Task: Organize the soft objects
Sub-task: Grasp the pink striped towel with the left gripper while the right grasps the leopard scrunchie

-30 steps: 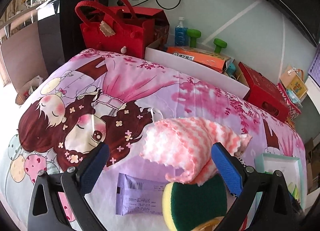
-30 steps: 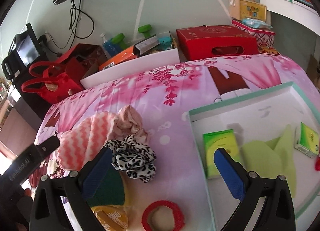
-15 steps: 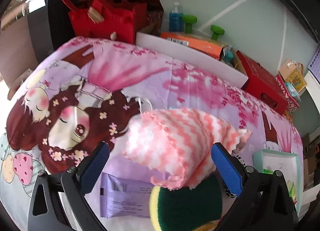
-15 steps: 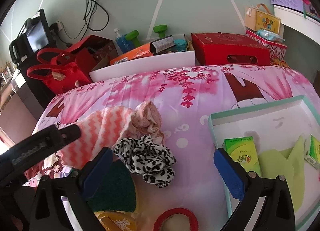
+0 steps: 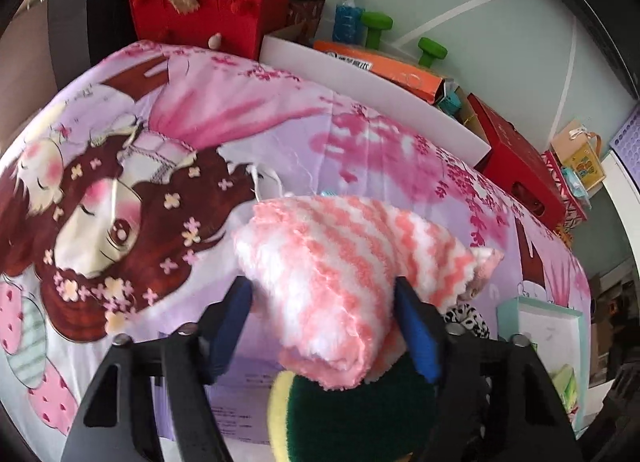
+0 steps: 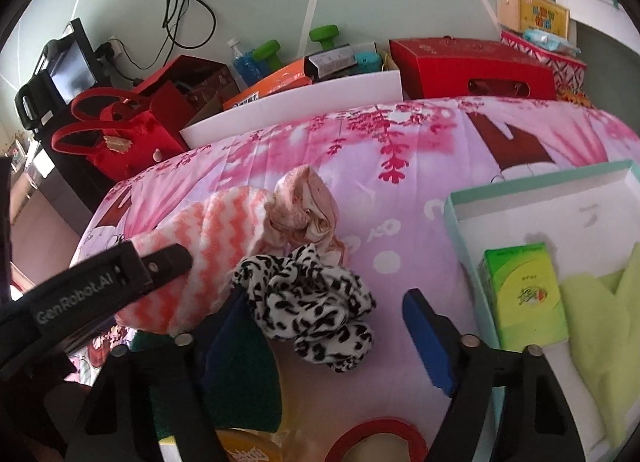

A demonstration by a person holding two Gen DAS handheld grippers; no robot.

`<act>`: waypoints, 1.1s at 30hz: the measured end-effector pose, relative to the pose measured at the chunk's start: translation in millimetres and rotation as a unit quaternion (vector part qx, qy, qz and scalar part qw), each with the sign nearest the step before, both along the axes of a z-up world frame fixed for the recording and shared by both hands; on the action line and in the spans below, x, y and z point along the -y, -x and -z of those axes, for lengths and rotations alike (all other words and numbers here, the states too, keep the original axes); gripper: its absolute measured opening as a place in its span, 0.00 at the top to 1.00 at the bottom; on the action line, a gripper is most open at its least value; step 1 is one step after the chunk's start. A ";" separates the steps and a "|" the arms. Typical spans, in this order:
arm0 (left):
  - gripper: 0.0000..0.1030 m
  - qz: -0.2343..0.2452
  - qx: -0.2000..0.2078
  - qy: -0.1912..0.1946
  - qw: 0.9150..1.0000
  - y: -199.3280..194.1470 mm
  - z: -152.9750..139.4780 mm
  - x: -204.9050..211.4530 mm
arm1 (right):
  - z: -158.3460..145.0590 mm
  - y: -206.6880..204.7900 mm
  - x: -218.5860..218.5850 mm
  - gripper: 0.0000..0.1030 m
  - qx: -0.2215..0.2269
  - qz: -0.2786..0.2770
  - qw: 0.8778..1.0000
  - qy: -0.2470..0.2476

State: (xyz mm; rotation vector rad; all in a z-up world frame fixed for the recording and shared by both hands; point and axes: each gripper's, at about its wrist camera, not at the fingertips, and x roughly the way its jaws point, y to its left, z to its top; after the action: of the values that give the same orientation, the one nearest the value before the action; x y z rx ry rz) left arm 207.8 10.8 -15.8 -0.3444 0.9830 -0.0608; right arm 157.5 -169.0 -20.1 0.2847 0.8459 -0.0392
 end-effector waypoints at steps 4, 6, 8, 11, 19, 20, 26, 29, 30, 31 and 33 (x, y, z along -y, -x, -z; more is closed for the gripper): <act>0.54 0.003 -0.001 0.002 1.000 1.2 1.3 2.9 | 2.6 0.5 1.9 0.37 -0.002 0.001 1.000 -0.012; 0.62 0.004 -0.004 0.004 1.000 1.6 3.4 3.0 | 3.9 0.4 2.5 0.42 -0.004 0.000 1.000 -0.017; 0.68 0.005 -0.006 0.009 1.000 2.3 4.8 2.6 | 5.0 0.1 3.1 0.46 -0.005 0.000 1.000 -0.021; 0.72 0.005 -0.005 0.014 1.000 2.6 6.0 2.0 | 5.5 0.7 5.5 0.53 -0.005 0.003 1.000 -0.028; 0.80 0.000 0.004 0.021 1.000 4.3 4.8 0.2 | 5.2 2.0 7.9 0.64 -0.007 0.004 1.000 -0.030; 0.81 -0.001 0.007 0.021 1.000 4.7 4.2 -0.2 | 4.8 2.1 7.9 0.66 -0.007 0.004 1.000 -0.029; 0.86 -0.004 0.022 0.026 0.999 7.3 -0.7 -2.8 | 0.8 4.7 8.2 0.71 0.002 0.006 1.000 -0.026; 0.86 -0.007 0.031 0.031 0.999 8.9 -4.7 -5.2 | -1.7 5.6 8.6 0.72 0.005 0.008 1.000 -0.021; 0.86 -0.009 0.035 0.032 0.999 10.0 -6.6 -6.1 | -2.2 5.8 9.1 0.72 0.006 0.009 1.000 -0.021; 0.86 -0.009 0.038 0.032 0.999 10.5 -8.0 -6.7 | -2.6 6.3 9.8 0.73 0.007 0.009 1.000 -0.022; 0.87 -0.011 0.047 0.035 0.998 11.9 -12.1 -8.0 | -4.7 7.2 10.7 0.73 0.011 0.011 1.000 -0.021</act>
State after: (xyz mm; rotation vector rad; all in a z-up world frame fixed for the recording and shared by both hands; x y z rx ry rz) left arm 195.9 18.9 -3.7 -0.4125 0.8856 -0.0909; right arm 150.2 -179.7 -15.4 0.3335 0.8230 -0.0379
